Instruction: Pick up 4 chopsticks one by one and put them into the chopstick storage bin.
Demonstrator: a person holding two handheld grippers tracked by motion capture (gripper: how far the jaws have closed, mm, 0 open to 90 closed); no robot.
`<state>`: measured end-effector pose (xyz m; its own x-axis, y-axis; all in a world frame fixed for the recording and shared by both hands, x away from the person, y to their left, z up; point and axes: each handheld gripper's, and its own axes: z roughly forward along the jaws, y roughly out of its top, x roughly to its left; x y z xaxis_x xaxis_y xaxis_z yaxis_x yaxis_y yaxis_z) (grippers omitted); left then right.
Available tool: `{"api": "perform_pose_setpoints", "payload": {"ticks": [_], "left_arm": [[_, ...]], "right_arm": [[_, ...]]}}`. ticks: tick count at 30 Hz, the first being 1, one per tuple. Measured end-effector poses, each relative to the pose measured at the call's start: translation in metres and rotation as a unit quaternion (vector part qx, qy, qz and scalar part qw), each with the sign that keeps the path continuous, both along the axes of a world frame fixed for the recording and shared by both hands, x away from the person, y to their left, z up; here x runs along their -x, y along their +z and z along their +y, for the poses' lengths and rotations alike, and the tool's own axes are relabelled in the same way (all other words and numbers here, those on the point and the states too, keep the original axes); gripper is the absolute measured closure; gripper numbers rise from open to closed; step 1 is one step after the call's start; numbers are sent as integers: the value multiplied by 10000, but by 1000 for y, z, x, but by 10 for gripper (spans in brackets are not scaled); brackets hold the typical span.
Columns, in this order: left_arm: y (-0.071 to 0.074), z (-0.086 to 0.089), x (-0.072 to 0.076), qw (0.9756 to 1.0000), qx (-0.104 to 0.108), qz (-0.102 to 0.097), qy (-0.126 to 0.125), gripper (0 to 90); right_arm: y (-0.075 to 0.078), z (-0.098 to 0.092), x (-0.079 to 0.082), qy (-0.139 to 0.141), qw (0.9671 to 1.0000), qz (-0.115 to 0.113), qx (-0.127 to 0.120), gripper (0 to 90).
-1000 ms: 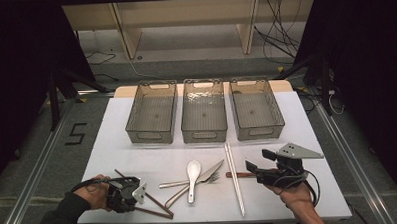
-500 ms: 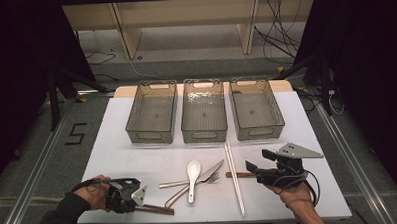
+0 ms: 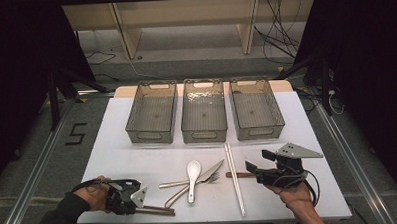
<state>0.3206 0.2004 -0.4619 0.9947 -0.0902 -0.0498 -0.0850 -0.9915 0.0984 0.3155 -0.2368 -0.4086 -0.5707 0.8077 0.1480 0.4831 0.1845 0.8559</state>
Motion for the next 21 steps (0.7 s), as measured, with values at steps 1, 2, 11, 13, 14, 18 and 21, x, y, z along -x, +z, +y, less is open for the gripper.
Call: {"api": "perform_pose_setpoints", "payload": {"ticks": [1, 2, 11, 13, 14, 18, 21], "left_arm": [[1, -1, 0, 10000, -43, -22, -77, 841], [1, -1, 1, 10000, 3, -14, -9, 841], [9, -2, -1, 9994, 329, -57, -30, 843], [11, -2, -1, 9993, 364, -79, -17, 843], [11, -2, -1, 9992, 376, -96, -26, 843], [15, -2, -3, 9985, 536, -134, 64, 843], [20, -3, -4, 9968, 753, -180, 176, 843]], "right_arm": [[0, 0, 0, -3, 10000, 3, -3, 277], [0, 0, 0, -6, 10000, 5, -3, 277], [0, 0, 0, 4, 10000, 3, -14, 277], [0, 0, 0, -1, 10000, 9, -22, 277], [0, 0, 0, -2, 10000, 8, -23, 277], [0, 0, 0, -3, 10000, 8, -22, 277], [0, 0, 0, -2, 10000, 11, -25, 277]]}}
